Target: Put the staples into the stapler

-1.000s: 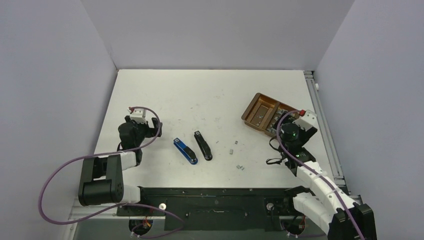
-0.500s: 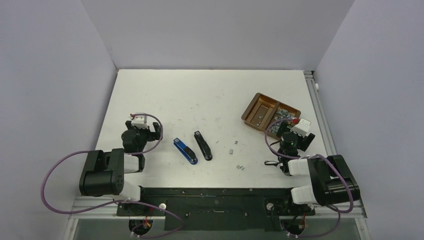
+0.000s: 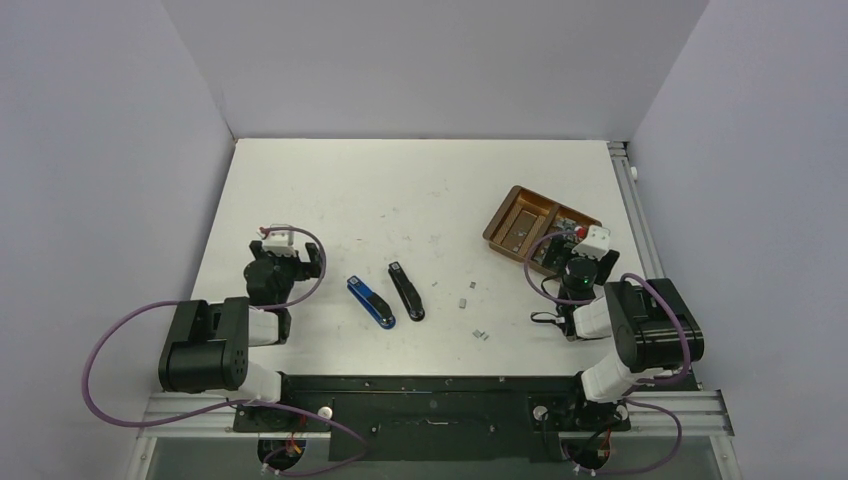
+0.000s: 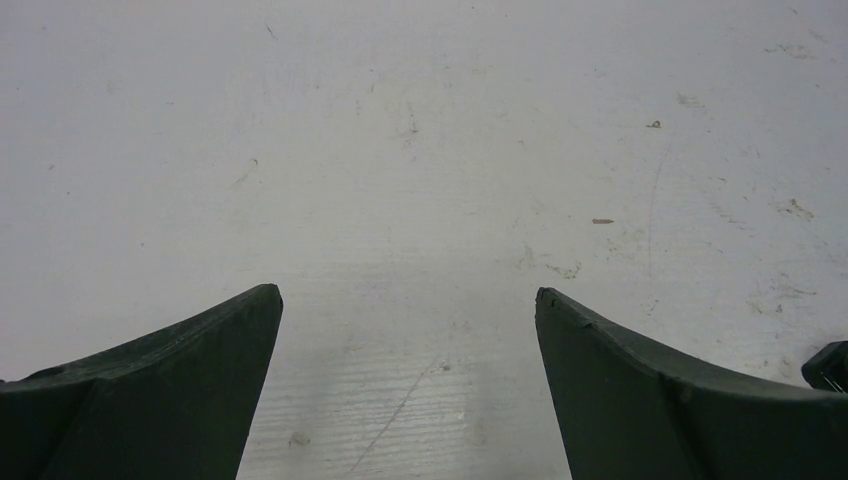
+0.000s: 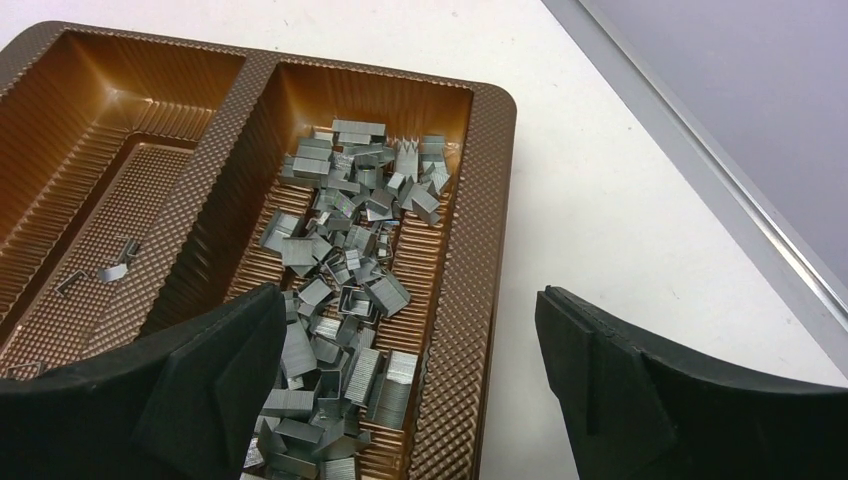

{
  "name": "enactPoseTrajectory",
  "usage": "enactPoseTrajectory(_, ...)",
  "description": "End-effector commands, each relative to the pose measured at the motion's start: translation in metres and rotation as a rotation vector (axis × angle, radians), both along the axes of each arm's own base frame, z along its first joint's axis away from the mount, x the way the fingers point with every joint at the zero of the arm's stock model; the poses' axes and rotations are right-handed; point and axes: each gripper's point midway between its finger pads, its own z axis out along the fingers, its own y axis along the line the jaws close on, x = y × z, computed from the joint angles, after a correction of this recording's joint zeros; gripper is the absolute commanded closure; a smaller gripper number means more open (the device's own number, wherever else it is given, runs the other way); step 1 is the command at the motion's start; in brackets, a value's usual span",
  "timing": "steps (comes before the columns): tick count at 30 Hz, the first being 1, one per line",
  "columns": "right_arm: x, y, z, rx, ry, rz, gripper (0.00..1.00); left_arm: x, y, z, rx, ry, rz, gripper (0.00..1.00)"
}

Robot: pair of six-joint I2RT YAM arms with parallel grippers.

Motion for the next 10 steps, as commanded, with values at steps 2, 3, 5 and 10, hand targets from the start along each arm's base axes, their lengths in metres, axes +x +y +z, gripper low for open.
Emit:
enactPoseTrajectory(2, 0.013, 0.0045, 0.0267, 0.008, -0.103, 0.032, 0.05, 0.0144, -0.0006, 0.024, 0.025, -0.081, 0.015, 0.04)
enactPoseTrajectory(3, 0.0132, 0.0043, 0.0269, 0.007, -0.105, 0.031, 0.05, 0.0148, -0.0008, 0.0241, 0.026, -0.08, 0.015, 0.04)
enactPoseTrajectory(5, 0.013, 0.0044, 0.0264, 0.006, -0.103, 0.032, 0.04, 0.0151, -0.0013, 0.0233, 0.026, -0.077, 0.014, 0.04)
enactPoseTrajectory(10, 0.013, 0.0042, 0.0269, 0.006, -0.105, 0.031, 0.04, 0.0138, -0.0014, 0.0241, 0.028, -0.082, 0.019, 0.04)
